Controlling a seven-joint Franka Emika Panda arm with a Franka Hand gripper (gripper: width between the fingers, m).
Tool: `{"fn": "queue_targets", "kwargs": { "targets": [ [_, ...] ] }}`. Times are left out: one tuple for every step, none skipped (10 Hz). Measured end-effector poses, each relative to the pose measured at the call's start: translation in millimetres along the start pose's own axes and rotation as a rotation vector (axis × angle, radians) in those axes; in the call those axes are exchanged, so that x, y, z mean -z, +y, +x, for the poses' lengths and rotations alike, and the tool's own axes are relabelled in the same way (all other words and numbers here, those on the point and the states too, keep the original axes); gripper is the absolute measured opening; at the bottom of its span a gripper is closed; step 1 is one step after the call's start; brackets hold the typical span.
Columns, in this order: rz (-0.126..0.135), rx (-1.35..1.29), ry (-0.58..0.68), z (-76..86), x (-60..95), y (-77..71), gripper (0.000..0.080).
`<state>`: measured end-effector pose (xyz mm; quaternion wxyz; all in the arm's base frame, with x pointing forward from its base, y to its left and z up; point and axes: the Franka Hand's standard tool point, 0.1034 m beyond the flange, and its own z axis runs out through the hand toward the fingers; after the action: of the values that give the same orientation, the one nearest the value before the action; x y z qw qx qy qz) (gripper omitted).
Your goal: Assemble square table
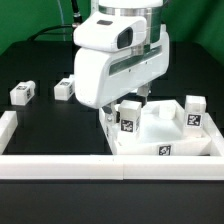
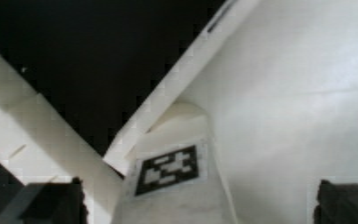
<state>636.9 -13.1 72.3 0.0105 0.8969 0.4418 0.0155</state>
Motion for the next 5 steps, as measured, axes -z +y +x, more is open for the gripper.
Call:
{"fn": "queue_targets", "kwargs": {
  "targets": [
    [0.0, -0.001, 0.0, -0.3, -0.2, 0.0, 0.0553],
    [0.0, -0.003, 0.0, -0.4, -0.2, 0.0, 0.0403],
    [-0.002, -0.006, -0.001, -2.1, -0.1, 1.4, 0.0403],
    [-0.002, -0.008, -0.003, -3.5, -0.3, 2.3, 0.0291],
    [-0.002, -0.025, -0.002, -3.4, -0.3, 2.2, 0.0291]
  ]
}}
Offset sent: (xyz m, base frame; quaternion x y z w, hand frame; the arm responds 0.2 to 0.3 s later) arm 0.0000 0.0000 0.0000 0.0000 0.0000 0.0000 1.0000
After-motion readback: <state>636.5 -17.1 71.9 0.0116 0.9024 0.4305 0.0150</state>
